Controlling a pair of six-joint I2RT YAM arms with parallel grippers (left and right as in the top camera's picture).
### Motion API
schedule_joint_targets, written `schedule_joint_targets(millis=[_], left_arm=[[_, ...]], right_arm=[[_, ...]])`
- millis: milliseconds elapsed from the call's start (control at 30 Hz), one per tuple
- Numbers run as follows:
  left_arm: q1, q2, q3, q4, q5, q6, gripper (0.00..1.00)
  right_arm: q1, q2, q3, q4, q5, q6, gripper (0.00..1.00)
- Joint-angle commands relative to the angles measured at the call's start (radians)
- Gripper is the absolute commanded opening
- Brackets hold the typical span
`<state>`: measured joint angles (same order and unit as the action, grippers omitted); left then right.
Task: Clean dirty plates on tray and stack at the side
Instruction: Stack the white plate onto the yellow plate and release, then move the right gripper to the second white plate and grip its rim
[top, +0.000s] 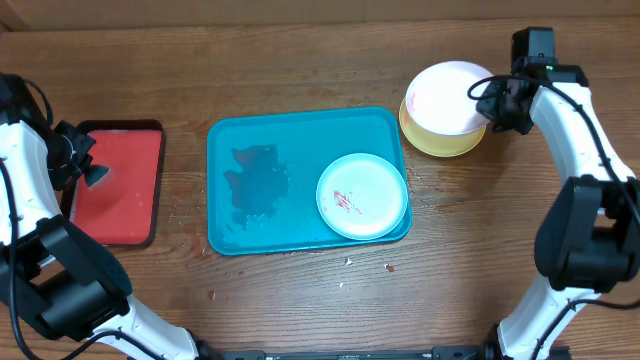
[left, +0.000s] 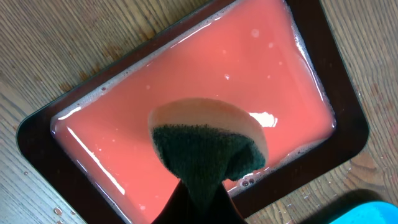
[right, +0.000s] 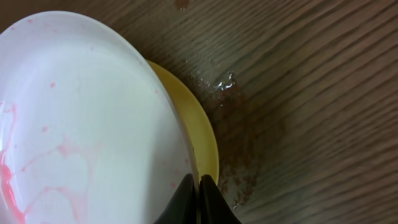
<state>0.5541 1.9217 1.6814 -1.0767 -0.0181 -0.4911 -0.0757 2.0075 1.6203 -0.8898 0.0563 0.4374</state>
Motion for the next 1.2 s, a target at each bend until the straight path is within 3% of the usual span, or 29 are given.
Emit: schedule_joint_targets(millis=[0,67,200,367,500,800,1167], left_arm=[[0.002,-0.018,-0.010,0.003,0.011,0.005,0.04],[0.002,-0.018,-0.010,0.003,0.011,0.005,0.04],[0.002,-0.018,-0.010,0.004,0.012,0.005,0.04],[0.002,-0.018,-0.011,0.004,0.015,0.005,0.04],[0.000,-0.012,-0.011,0.008,0.019,0.006,0.04],[-0.043,0.098,-0.014,0.050,0.045,0.085,0.04],[-0.044,0.284,-0.014,0.072,0.044,0.095,0.04]], right_arm=[[0.014,0.031,-0.004,0.009,-0.037,0.012,0.04],[0.015,0.036,-0.004,0.009,-0.037,0.012,0.13],[0.015,0.035,-0.003,0.004,-0.037,0.012,0.16],[0.015,0.020,-0.002,-0.021,-0.140,-0.003,0.45],[0.015,-0.027,-0.002,-0.025,-0.209,-0.032,0.59],[0.046,-0.134,-0.002,-0.031,-0.533,-0.202,0.72],[0.217,-0.134,-0.004,-0.047,-0.463,-0.314,0.75]])
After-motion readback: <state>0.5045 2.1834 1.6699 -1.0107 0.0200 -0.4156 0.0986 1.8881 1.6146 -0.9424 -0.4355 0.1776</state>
